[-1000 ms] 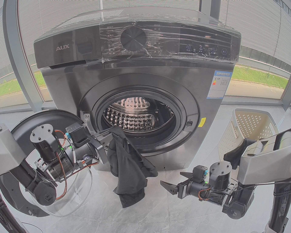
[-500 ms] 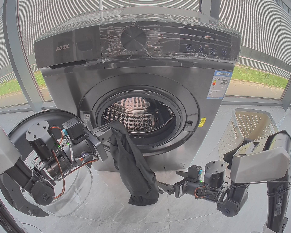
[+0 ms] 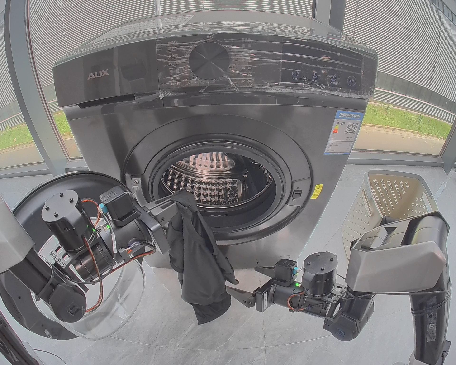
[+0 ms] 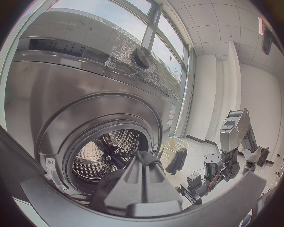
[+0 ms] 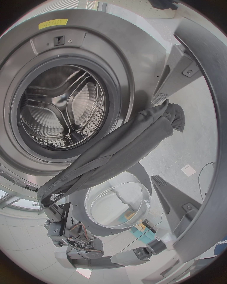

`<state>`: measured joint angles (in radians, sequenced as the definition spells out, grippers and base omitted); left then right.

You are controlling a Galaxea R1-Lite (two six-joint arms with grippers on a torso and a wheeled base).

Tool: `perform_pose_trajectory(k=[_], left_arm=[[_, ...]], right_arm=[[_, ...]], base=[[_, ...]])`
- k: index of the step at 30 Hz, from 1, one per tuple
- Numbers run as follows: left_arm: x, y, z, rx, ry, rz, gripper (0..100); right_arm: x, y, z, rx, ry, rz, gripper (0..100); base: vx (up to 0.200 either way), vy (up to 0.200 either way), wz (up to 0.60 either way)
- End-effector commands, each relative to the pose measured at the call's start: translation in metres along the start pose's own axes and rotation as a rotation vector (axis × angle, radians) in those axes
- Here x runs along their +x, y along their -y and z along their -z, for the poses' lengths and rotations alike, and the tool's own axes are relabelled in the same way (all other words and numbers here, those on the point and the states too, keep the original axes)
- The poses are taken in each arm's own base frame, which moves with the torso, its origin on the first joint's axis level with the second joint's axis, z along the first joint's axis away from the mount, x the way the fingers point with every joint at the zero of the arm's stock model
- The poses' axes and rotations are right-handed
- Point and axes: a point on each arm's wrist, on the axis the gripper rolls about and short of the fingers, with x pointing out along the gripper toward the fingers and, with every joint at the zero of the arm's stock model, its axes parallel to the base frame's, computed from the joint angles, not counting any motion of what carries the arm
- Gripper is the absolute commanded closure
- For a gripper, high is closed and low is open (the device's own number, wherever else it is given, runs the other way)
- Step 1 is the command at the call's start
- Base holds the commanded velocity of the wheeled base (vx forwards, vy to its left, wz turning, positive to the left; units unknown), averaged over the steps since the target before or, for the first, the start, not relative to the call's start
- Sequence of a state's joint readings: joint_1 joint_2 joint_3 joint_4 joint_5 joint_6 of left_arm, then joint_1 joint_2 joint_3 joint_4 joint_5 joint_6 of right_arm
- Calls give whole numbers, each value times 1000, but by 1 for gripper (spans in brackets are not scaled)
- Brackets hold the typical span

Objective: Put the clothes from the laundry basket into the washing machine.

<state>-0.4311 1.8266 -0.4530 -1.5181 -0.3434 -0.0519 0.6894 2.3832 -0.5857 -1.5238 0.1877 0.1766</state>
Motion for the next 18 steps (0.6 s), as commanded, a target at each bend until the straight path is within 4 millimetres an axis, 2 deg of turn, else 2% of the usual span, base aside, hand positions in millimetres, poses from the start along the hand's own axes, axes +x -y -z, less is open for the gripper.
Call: perform_pose_trajectory(k=[1,10,18], left_arm=[[0,0,2,-2,-6,0,100],[-1,0,2,-3,-9,0,100],[-1,1,2,-5,-9,1,100]], right_arm=[[12,-1,-4,-3,14,-9,0],[37,12,-9,-3,36,14,0],[43,22,-9,3,41,38,0]], base=[[0,0,0],[0,0,0],[0,0,0]])
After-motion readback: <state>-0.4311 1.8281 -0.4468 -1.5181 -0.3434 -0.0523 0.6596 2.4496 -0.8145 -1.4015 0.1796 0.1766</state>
